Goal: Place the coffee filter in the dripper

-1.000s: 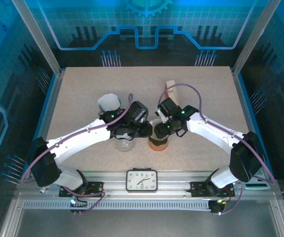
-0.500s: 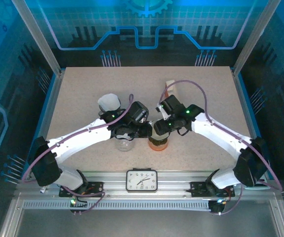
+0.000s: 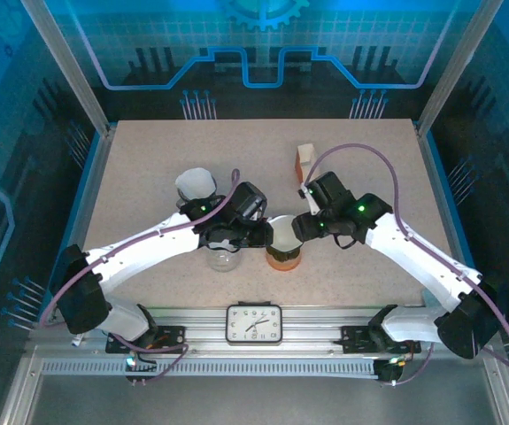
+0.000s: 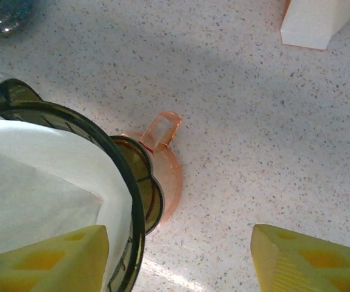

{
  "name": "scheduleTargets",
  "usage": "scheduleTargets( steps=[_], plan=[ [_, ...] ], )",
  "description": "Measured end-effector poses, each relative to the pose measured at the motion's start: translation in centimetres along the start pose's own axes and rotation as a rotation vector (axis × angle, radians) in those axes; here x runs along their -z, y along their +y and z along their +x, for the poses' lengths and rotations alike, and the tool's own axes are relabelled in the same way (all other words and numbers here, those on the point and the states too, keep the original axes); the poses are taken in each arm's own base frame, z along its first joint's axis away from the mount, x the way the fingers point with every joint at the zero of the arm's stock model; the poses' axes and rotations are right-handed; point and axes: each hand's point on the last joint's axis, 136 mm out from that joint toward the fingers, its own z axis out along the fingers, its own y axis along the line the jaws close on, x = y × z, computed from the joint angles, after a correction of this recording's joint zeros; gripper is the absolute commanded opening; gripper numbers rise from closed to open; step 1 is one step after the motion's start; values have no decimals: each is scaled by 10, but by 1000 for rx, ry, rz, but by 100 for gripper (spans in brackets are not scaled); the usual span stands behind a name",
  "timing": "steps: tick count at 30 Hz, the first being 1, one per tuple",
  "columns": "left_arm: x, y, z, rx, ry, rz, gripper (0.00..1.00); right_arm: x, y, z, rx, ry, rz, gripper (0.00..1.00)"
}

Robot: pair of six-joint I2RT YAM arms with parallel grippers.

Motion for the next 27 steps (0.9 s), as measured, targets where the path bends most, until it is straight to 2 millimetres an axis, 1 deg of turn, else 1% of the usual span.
scheduleTargets(
  steps=[4, 7, 12, 19, 27],
  plan=[
    [0, 0, 0, 0, 0, 0, 23, 0, -2, -1, -7, -2, 8, 64],
    [0, 0, 0, 0, 1, -1, 24, 0, -2, -1, -7, -2, 7, 67],
    [-1, 2, 1, 4, 3, -4, 31, 3, 2, -3, -8, -16, -15, 69],
    [-1, 2, 1, 19, 2, -3, 40, 10, 4, -8, -10, -50, -32, 69],
    [5, 0, 1, 21, -10, 12, 43, 11, 6, -8, -10, -52, -44, 70]
  ],
)
